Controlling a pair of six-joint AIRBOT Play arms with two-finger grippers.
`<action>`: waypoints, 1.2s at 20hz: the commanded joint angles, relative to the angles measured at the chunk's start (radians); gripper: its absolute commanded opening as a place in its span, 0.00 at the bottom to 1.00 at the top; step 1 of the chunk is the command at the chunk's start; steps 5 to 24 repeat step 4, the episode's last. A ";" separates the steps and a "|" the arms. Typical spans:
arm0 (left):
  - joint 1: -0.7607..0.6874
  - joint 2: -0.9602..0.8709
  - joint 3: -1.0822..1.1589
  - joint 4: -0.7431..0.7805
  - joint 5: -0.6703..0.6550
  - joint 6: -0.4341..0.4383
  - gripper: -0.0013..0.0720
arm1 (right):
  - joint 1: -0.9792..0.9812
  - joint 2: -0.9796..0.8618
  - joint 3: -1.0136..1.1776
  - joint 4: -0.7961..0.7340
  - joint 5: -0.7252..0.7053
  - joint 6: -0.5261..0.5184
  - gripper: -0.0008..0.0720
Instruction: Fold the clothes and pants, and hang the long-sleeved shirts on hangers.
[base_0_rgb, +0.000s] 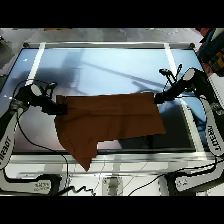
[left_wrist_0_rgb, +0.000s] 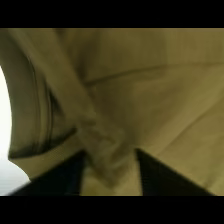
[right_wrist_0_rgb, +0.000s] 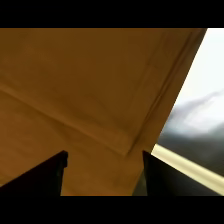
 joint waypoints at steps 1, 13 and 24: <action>0.002 -0.011 0.024 0.001 -0.039 0.000 0.60 | 0.000 0.000 -0.005 -0.035 0.030 0.037 0.71; 0.002 -0.011 0.127 -0.016 -0.151 0.000 0.59 | -0.013 0.006 -0.005 -0.095 0.096 0.037 0.43; 0.002 -0.011 0.127 -0.016 -0.151 0.000 0.59 | -0.013 0.006 -0.005 -0.095 0.096 0.037 0.43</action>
